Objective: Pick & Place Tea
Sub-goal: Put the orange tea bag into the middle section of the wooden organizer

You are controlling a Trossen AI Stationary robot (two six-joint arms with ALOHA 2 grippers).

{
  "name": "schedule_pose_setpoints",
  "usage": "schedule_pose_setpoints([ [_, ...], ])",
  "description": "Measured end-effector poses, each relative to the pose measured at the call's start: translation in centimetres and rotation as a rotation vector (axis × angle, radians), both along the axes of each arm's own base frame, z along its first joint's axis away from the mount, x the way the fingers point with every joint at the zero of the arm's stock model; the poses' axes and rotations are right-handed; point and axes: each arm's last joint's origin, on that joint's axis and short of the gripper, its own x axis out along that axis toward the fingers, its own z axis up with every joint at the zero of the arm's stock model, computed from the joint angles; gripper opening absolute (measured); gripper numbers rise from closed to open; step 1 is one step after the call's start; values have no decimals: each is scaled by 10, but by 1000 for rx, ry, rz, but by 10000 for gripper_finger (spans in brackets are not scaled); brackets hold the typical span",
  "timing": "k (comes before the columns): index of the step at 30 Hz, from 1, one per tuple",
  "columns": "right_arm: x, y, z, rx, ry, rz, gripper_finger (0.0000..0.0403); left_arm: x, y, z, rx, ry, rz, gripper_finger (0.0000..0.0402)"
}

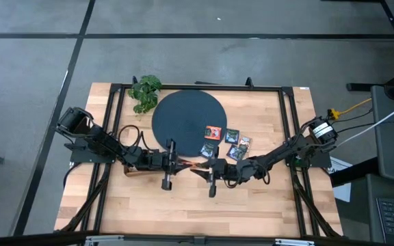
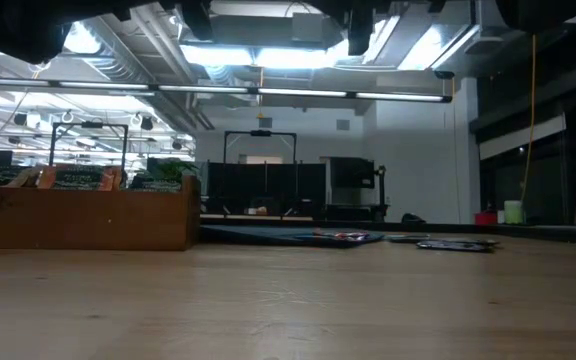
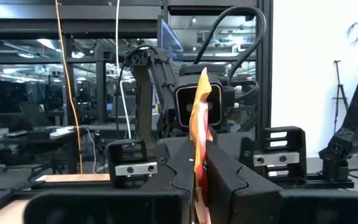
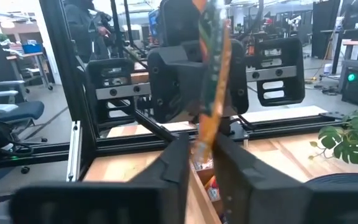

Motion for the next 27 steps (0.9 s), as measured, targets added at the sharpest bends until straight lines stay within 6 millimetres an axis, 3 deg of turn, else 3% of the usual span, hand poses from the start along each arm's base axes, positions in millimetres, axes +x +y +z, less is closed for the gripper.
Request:
schedule_pose_setpoints([
  [4,0,0,0,-23,3,-3,9,0,0,0,2,0,-6,14],
  [13,0,0,-10,-4,98,13,5,2,-1,-7,-23,71,-21,35],
  [27,-14,12,-52,259,565,254,2,6,-2,-35,-312,373,-204,47],
])
